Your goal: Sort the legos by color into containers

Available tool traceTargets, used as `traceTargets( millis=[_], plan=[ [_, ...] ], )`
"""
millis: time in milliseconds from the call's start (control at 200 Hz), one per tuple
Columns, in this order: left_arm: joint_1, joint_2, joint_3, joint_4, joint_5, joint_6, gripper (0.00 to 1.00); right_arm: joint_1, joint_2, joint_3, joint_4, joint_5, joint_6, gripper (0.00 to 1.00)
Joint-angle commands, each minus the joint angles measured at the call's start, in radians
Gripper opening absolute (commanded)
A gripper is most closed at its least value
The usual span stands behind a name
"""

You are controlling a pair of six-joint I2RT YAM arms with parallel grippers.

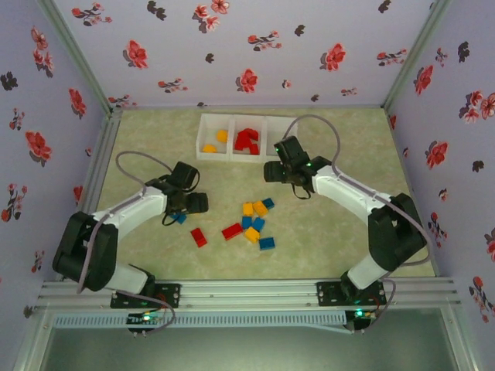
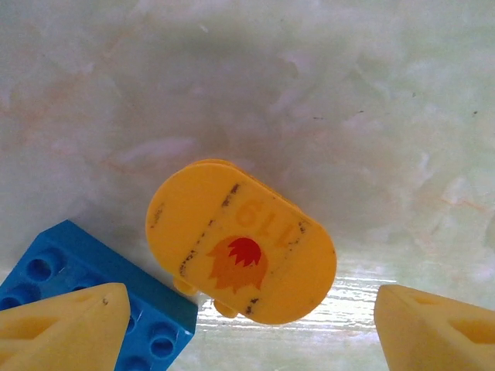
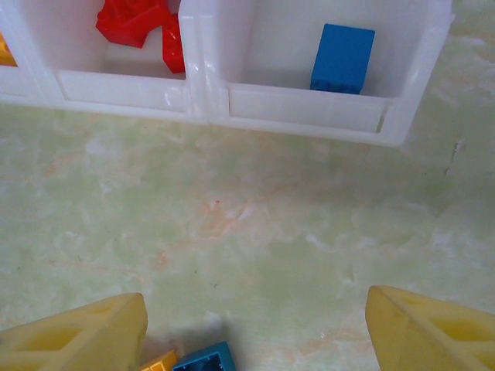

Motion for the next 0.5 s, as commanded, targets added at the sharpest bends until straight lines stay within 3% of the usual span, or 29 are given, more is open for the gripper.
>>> traceTargets(
  millis=[0,215,495],
  plan=[
    [0.01,0.021,0.025,0.007,0.014,0.029,0.83,0.006,-0.027,0.004,-0.036,0.035,0.012,0.75],
    [0.016,0.058,0.042,0.006,0.015,0.041,0.82,0.004,-0.026,0.006,-0.042,0.04,0.011,0.76],
    [0.016,0.14,0.108,0.016,0.028,0.066,0.66,0.004,-0.026,0.002,-0.041,0.044,0.012,0.76]
  ],
)
